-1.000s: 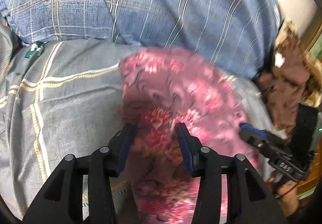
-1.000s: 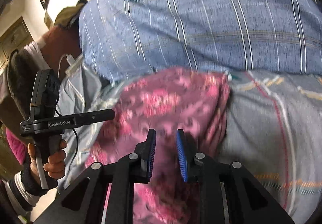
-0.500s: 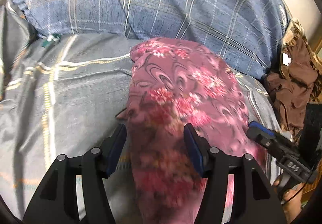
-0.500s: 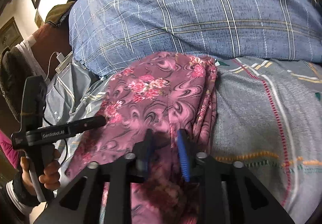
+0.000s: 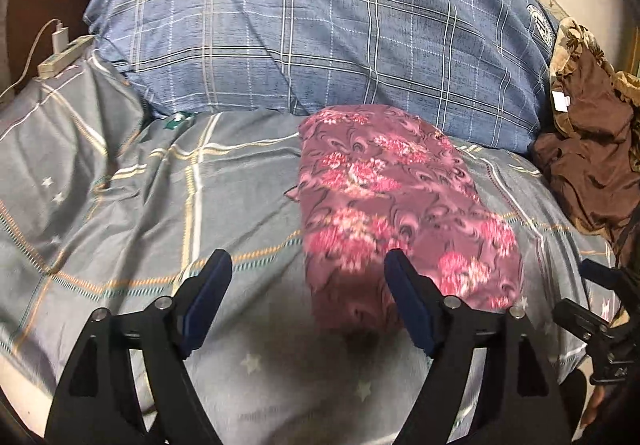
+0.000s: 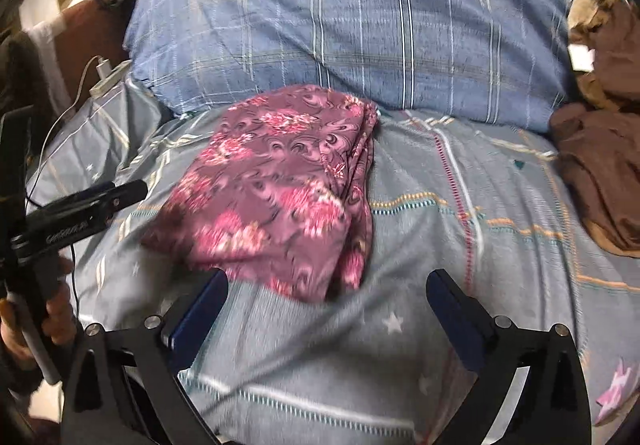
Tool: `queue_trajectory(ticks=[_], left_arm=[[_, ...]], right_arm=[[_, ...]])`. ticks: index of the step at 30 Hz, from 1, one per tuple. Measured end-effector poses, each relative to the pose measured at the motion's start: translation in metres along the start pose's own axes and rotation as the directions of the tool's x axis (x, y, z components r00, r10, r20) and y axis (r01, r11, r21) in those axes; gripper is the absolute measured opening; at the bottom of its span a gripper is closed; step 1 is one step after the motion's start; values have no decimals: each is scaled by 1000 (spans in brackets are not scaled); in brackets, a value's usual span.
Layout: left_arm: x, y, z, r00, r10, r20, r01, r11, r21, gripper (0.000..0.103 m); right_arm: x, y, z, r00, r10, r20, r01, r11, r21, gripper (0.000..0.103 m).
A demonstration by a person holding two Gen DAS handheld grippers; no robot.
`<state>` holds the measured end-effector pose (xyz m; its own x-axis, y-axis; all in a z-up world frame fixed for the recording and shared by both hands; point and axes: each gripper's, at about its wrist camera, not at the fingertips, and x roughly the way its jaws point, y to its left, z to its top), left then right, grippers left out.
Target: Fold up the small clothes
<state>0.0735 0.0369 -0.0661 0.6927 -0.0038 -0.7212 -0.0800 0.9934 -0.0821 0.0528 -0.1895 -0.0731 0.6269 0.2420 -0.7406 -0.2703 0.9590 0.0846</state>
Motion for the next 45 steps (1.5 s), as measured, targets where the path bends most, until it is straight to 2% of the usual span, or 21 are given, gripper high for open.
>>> queue_trajectory(ticks=[2, 4, 7, 10, 14, 19, 25, 32, 38, 45], left_arm=[[-7, 0, -8, 1000, 12, 2, -12, 1000, 7, 80], [-11, -4, -14, 999, 53, -10, -53, 998, 31, 80], [-20, -10, -25, 998, 53, 25, -55, 996, 70, 80], [-21, -10, -38, 999, 36, -30, -34, 997, 73, 80], [-17, -15, -50, 997, 64, -53, -57, 992, 115, 80], [-19, -20, -59, 996, 62, -63, -52, 988, 144, 80], [-21, -24, -57, 997, 59, -51, -49, 984, 173, 80], [-22, -28, -50, 998, 37, -46, -28, 981, 191, 80], [-34, -37, -48, 1000, 5, 4, -6, 980, 196, 80], [-36, -52, -46, 1000, -7, -4, 8, 975, 223, 80]], right_arm=[[-10, 4, -8, 999, -32, 20, 32, 999, -9, 101], [-15, 6, -13, 998, -51, 32, 51, 999, -11, 101], [-21, 12, -17, 996, -75, 45, 76, 997, -24, 101], [-22, 20, -19, 990, -127, 56, 130, 990, -59, 101], [-19, 20, -23, 989, -141, 40, 143, 988, -57, 101], [-15, 17, -25, 988, -154, 12, 155, 986, -55, 101], [-3, 22, -26, 965, -260, -28, 253, 955, -152, 101], [-2, 24, -25, 964, -264, -31, 256, 953, -159, 101], [-2, 21, -24, 966, -256, -35, 249, 957, -147, 101], [-6, 16, -24, 963, -269, -27, 263, 955, -137, 101]])
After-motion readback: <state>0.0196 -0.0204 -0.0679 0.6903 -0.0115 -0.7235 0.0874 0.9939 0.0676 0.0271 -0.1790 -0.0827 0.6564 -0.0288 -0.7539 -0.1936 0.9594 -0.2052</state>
